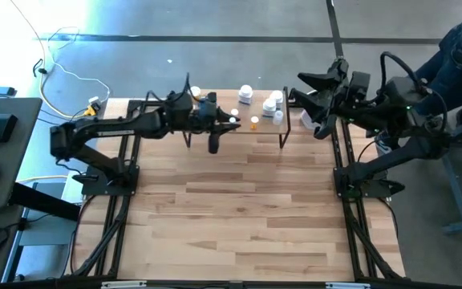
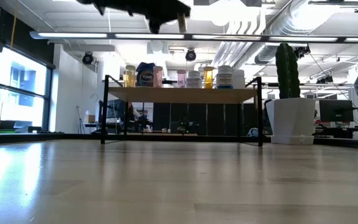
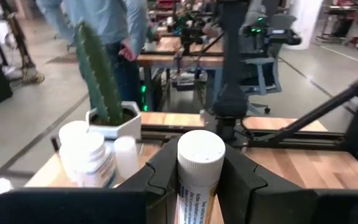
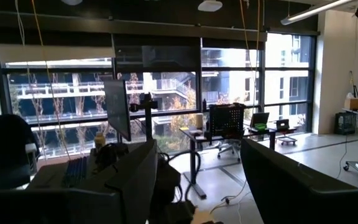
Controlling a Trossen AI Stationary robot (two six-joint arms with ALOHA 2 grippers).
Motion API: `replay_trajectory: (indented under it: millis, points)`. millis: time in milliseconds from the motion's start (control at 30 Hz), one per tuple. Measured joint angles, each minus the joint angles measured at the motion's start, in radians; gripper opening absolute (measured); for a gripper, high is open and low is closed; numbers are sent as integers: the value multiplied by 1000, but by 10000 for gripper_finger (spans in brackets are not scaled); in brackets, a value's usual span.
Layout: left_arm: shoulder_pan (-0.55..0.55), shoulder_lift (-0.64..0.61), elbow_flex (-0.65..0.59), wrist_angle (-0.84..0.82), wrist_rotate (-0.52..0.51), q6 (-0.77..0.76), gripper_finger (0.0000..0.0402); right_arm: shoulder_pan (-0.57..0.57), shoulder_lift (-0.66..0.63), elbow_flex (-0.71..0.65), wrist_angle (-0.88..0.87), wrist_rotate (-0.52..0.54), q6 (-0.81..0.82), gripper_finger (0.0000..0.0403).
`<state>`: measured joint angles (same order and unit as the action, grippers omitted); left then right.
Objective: Pick and place medicine bottles onto shelf by color
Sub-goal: Put the white yellow pill bottle on the shelf
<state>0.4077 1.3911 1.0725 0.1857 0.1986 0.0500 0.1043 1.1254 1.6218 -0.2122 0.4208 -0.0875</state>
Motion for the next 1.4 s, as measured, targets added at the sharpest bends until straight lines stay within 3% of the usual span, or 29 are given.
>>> replay_trajectory:
  millis: [333, 867, 933, 1167, 1400]
  points:
    - [43, 133, 0, 73, 31, -37, 72, 0, -22, 0, -32, 0, -1, 223]
    - [77, 222, 0, 102, -6, -26, 72, 0, -22, 0, -35, 0, -8, 223]
    - [72, 225, 0, 102, -37, -55, 72, 0, -21, 0, -38, 0, -11, 223]
    - [4, 225, 0, 104, -289, -39, 72, 0, -21, 0, -53, 5, -11, 223]
    - [-32, 197, -66, 98, -310, -157, 72, 0, -20, 0, -75, 5, -11, 223]
